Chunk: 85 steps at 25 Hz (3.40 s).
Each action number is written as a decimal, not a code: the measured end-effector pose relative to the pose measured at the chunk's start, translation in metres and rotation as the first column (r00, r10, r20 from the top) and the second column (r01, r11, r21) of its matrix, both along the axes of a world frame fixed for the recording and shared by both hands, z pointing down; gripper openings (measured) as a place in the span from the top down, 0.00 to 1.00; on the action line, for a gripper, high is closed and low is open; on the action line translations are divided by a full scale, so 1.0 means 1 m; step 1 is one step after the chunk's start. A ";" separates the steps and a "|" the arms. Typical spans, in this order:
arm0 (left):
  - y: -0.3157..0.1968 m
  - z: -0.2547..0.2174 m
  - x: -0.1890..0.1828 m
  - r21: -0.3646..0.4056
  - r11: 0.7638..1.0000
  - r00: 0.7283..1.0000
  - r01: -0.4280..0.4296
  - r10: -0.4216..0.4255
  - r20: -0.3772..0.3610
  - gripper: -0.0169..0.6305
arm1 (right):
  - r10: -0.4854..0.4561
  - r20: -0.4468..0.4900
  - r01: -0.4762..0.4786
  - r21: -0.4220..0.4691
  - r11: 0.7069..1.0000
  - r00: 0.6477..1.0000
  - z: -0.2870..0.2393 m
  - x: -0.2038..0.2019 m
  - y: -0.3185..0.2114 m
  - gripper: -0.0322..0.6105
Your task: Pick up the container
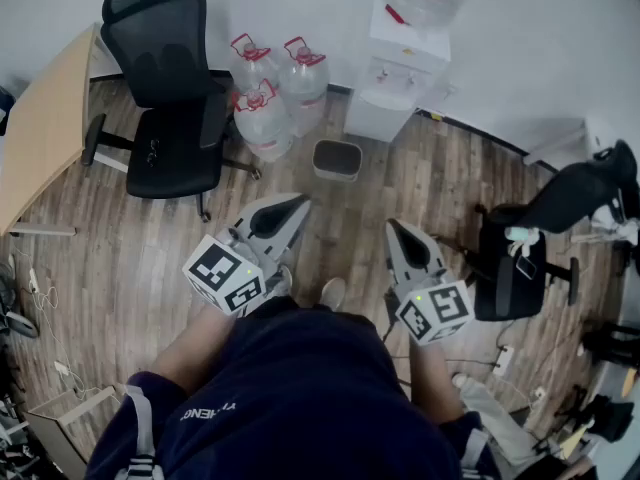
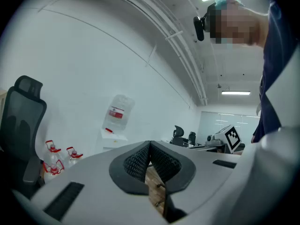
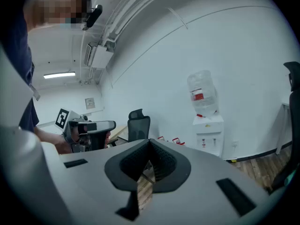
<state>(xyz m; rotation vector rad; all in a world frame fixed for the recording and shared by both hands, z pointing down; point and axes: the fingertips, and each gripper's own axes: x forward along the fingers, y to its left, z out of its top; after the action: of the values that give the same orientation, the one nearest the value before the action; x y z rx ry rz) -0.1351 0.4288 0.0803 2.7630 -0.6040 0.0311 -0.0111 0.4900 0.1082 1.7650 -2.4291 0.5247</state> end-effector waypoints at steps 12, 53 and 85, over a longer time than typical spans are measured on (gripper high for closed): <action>0.003 0.014 0.017 -0.020 1.000 1.000 0.004 -0.004 0.019 0.93 | 0.018 0.042 -0.018 -0.002 1.000 0.999 0.005 0.020 -0.001 0.93; -0.295 0.142 0.047 -0.175 0.984 0.990 0.016 0.009 0.141 0.94 | 0.064 0.017 -0.058 -0.245 0.968 0.998 0.117 0.076 -0.283 0.93; -0.409 0.480 0.111 -0.427 0.878 0.888 0.215 0.007 0.460 0.93 | -0.163 -0.007 0.124 -0.620 0.775 0.987 0.443 0.167 -0.426 0.93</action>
<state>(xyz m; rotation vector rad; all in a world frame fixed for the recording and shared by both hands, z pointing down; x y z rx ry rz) -0.0240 0.0195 0.5604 2.2398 -0.7453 0.7173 0.1559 0.0636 0.5513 1.2776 -1.9837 1.0805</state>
